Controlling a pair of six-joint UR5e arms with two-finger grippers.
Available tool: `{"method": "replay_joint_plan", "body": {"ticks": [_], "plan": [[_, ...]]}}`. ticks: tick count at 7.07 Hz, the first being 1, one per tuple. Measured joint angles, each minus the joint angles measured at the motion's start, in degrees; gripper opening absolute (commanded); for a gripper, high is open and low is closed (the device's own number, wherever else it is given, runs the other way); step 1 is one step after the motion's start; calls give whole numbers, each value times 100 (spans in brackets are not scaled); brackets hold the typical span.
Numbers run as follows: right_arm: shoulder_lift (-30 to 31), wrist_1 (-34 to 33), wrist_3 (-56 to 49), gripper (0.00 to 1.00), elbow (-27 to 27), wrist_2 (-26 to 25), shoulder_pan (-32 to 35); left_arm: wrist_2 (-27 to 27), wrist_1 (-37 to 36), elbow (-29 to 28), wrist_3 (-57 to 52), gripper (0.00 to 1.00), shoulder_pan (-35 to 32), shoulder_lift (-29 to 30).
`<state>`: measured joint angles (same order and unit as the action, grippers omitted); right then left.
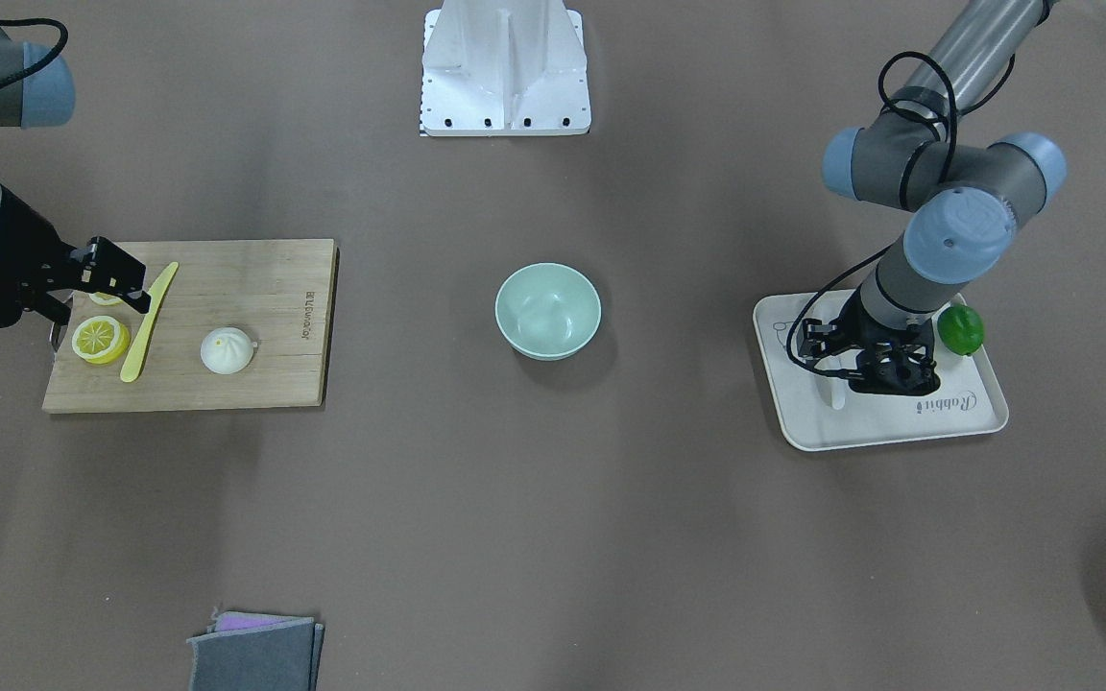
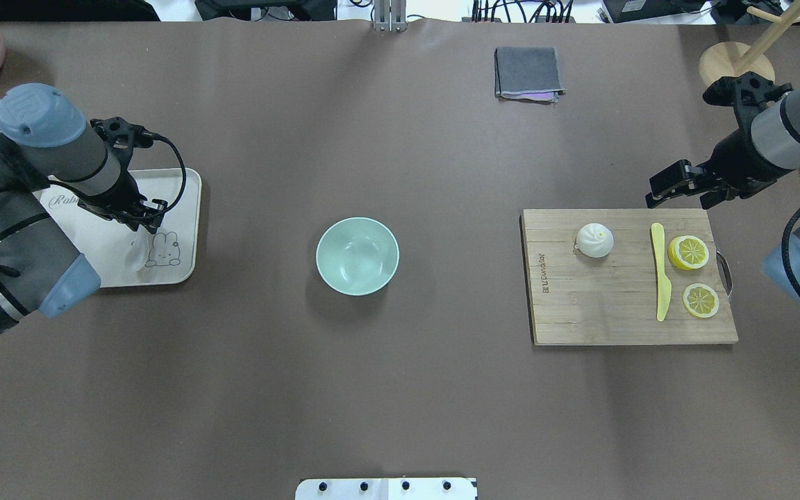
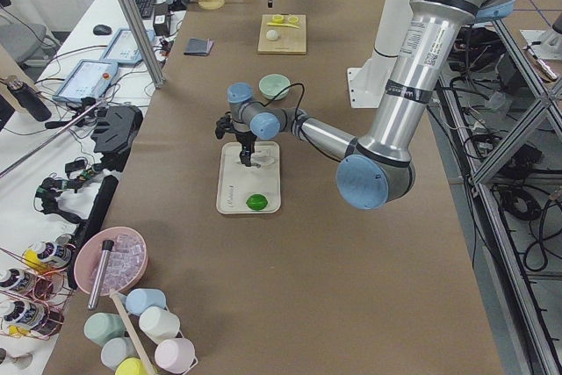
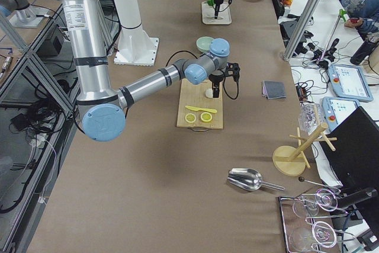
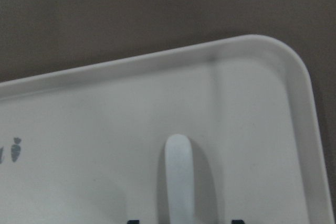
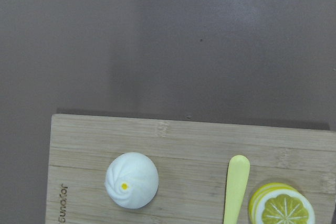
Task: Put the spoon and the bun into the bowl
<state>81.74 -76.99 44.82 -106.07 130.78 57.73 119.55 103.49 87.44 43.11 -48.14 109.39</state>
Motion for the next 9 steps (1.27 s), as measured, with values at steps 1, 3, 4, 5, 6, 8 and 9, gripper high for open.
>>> {"method": "replay_joint_plan", "body": {"ticks": [1,3,4,5,6,8,9], "plan": [[0,0,0,100,-10,0,-4,8,-4,18,-3,0,1,7],[-37,0,6,100,-17,-8,-16,70,-56,259,26,0,-14,132],[-94,-1,8,100,-2,-43,-42,106,-99,447,166,0,-13,280],[-174,-4,80,100,12,-144,-143,135,-126,571,490,0,5,558],[-266,-2,248,100,22,-317,-337,142,-143,601,893,0,101,918],[-382,-6,430,100,74,-609,-657,102,-145,476,1569,0,430,1569],[-403,-6,440,100,133,-652,-722,40,-123,329,1869,0,599,1897]]}}
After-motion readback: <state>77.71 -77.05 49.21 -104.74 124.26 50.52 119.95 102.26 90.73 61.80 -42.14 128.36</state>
